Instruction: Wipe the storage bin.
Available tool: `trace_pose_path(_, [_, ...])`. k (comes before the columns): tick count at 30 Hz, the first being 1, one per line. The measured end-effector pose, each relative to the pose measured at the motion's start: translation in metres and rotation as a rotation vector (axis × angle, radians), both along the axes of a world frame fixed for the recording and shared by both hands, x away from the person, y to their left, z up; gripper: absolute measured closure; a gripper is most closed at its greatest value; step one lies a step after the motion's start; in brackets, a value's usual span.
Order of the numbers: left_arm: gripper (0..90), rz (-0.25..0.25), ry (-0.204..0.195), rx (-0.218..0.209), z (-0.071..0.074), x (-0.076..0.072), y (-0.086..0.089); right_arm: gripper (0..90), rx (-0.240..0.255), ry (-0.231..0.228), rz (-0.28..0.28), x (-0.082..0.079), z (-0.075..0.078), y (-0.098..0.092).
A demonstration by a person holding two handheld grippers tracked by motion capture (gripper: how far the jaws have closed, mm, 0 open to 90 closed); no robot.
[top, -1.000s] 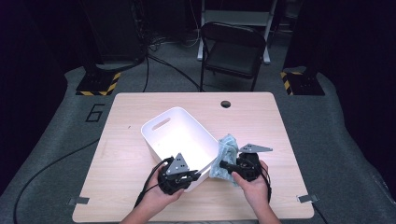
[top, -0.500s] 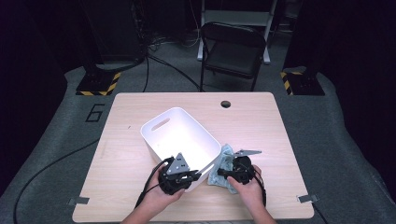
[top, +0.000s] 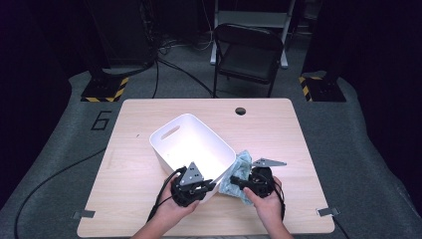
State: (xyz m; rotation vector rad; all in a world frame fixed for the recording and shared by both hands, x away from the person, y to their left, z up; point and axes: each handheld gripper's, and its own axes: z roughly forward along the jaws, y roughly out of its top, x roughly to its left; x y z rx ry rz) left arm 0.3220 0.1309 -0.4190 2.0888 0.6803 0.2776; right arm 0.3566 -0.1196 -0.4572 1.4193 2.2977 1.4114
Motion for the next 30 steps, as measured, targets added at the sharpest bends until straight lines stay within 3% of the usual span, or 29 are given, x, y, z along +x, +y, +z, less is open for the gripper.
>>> trace_pose_path(5, [83.2,0.003,0.000,-0.002,0.000,0.001,0.000,66.2,0.033,-0.097,0.017,-0.013,0.027,0.003])
trace_pose_path(8, [83.1,0.001,0.003,-0.001,0.000,0.001,0.000,66.2,-0.010,-0.143,0.024,-0.018,0.037,0.007])
trace_pose_path(10, [83.1,0.001,0.006,-0.005,-0.001,0.001,-0.001,66.3,-0.047,-0.159,0.025,-0.018,0.036,0.011])
trace_pose_path(19, [83.1,0.000,0.012,-0.004,0.000,0.001,-0.001,66.4,-0.100,-0.076,0.032,-0.010,0.011,0.017])
trace_pose_path(26, [83.0,-0.002,0.015,-0.008,-0.001,0.001,0.000,66.5,-0.103,0.028,0.056,-0.003,-0.010,0.021])
trace_pose_path(30, [83.0,0.002,0.016,-0.012,-0.001,0.001,0.000,66.4,-0.141,0.090,0.069,0.002,-0.028,0.025])
